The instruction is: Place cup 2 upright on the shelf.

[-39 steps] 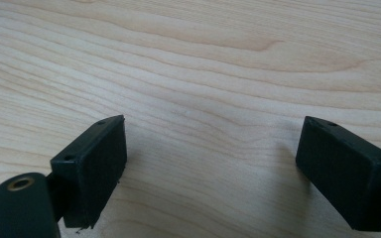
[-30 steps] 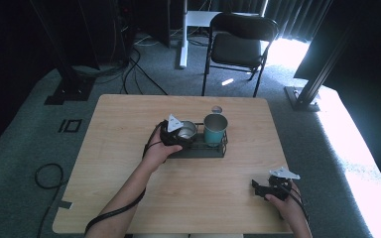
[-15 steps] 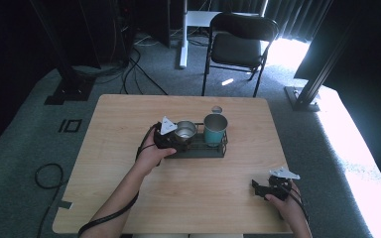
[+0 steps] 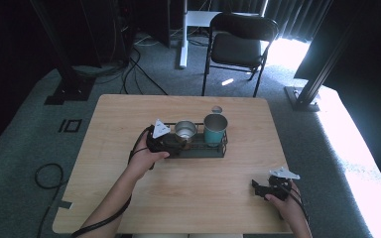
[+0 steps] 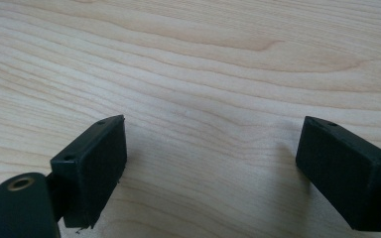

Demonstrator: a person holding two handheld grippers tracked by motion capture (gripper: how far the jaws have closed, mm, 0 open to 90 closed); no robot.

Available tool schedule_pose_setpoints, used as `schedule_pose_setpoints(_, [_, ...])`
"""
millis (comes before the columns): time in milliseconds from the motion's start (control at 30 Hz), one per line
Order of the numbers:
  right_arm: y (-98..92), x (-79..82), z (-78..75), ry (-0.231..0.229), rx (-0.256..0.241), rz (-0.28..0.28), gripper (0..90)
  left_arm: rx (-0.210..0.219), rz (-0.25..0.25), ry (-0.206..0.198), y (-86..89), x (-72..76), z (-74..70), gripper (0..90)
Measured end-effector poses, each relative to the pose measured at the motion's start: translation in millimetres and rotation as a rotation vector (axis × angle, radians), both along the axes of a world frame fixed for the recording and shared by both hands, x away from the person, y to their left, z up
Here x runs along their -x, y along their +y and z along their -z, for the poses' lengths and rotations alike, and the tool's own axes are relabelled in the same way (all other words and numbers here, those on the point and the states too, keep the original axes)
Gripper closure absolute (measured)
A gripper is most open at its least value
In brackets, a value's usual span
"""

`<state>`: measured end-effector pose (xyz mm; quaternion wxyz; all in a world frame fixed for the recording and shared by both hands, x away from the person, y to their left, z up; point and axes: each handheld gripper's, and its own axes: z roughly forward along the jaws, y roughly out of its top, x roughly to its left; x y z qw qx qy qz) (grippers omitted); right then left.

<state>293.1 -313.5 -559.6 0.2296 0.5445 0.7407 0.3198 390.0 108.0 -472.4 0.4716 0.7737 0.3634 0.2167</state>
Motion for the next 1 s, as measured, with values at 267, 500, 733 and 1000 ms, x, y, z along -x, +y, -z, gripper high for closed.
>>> schedule_pose_setpoints(267, [0.0, 0.0, 0.0, 0.000, 0.000, 0.000, 12.0, -0.010, -0.020, 0.007, 16.7, 4.6, 1.7, 8.5])
schedule_pose_setpoints(500, [0.0, 0.0, 0.0, 0.000, 0.000, 0.000, 12.0, -0.017, -0.045, 0.010, 33.3, 10.5, 3.4, 8.5])
schedule_pose_setpoints(733, [0.0, 0.0, 0.0, 0.000, 0.000, 0.000, 12.0, -0.020, -0.067, 0.018, 49.0, 17.1, 9.0, 8.5])
schedule_pose_setpoints(1000, [0.0, 0.0, 0.0, 0.000, 0.000, 0.000, 12.0, -0.022, -0.095, 0.024, 66.5, 26.9, 16.9, 8.5])
